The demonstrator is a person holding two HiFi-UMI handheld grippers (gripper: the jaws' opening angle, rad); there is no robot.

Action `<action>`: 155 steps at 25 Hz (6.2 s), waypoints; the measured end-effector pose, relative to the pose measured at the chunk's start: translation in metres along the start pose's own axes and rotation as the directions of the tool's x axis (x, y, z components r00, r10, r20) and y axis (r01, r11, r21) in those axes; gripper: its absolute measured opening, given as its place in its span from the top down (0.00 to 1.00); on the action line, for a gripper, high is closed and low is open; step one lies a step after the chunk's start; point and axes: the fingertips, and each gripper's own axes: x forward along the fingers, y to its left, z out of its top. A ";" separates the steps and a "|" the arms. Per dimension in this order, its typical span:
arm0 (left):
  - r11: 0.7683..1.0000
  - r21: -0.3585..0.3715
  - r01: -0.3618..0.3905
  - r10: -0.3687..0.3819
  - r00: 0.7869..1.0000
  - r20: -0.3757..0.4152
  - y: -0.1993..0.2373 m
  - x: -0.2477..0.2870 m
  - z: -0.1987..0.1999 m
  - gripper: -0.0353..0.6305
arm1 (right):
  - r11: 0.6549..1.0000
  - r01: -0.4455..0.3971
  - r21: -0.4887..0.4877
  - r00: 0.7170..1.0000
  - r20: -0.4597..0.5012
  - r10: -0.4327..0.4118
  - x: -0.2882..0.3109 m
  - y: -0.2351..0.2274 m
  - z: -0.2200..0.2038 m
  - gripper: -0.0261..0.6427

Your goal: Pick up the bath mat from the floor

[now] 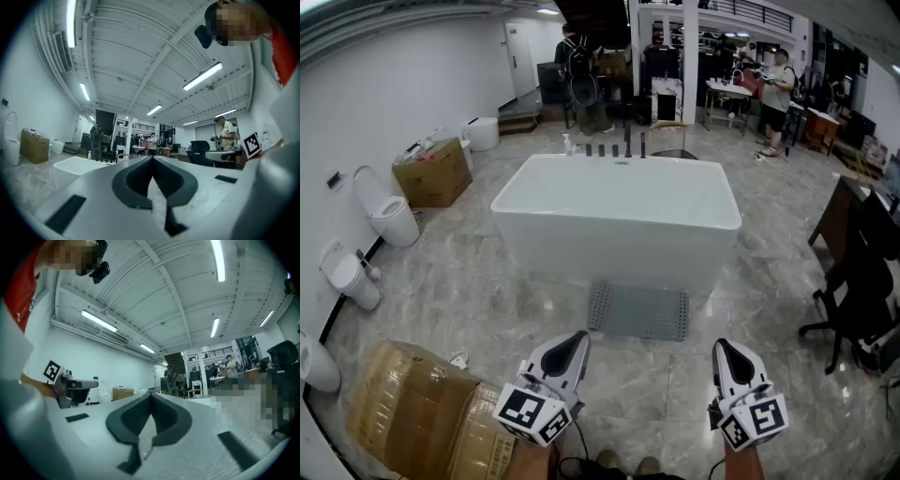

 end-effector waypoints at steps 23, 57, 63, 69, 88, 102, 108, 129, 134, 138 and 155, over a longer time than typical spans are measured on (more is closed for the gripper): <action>1.000 -0.005 -0.021 0.021 0.999 -0.037 0.122 0.032 -0.020 0.93 | 0.994 0.103 0.046 0.994 -0.043 -0.101 0.075 -0.018 -0.041 0.96; 0.977 0.023 -0.211 0.207 0.924 -0.321 0.310 0.397 -0.224 0.93 | 0.986 0.150 0.079 0.957 -0.263 -0.125 0.383 -0.313 -0.227 0.95; 0.985 0.005 -0.173 0.161 0.904 -0.397 0.336 0.424 -0.312 0.93 | 0.983 0.172 0.063 0.930 -0.340 -0.141 0.408 -0.329 -0.309 0.95; 0.985 -0.002 -0.172 0.152 0.877 -0.456 0.372 0.438 -0.403 0.93 | 0.979 0.193 0.069 0.902 -0.404 -0.150 0.423 -0.340 -0.404 0.95; 0.977 0.007 -0.215 0.169 0.750 -0.640 0.454 0.441 -0.725 0.93 | 0.975 0.217 0.051 0.815 -0.559 -0.153 0.434 -0.383 -0.712 0.95; 0.968 -0.050 -0.247 0.115 0.611 -0.784 0.492 0.418 -0.905 0.69 | 0.963 0.264 0.055 0.730 -0.664 -0.162 0.422 -0.425 -0.896 0.80; 0.953 -0.069 -0.296 0.105 0.535 -0.838 0.509 0.408 -0.962 0.58 | 0.949 0.308 0.071 0.650 -0.744 -0.155 0.412 -0.440 -0.960 0.61; 0.958 -0.014 -0.287 0.117 0.435 -0.893 0.516 0.403 -1.022 0.57 | 0.919 0.393 0.041 0.475 -0.864 -0.165 0.399 -0.443 -1.040 0.48; 0.969 -0.031 -0.243 0.089 0.468 -0.879 0.503 0.405 -1.014 0.67 | 0.936 0.345 0.070 0.506 -0.854 -0.123 0.407 -0.425 -1.031 0.71; 0.979 -0.050 -0.198 0.061 0.519 -0.852 0.495 0.412 -1.005 0.75 | 0.945 0.312 0.094 0.542 -0.835 -0.096 0.416 -0.414 -1.023 0.80; 0.975 -0.148 -0.164 0.033 0.771 -0.636 0.447 0.428 -0.885 0.85 | 0.935 0.186 0.303 0.793 -0.607 0.040 0.437 -0.362 -0.888 0.89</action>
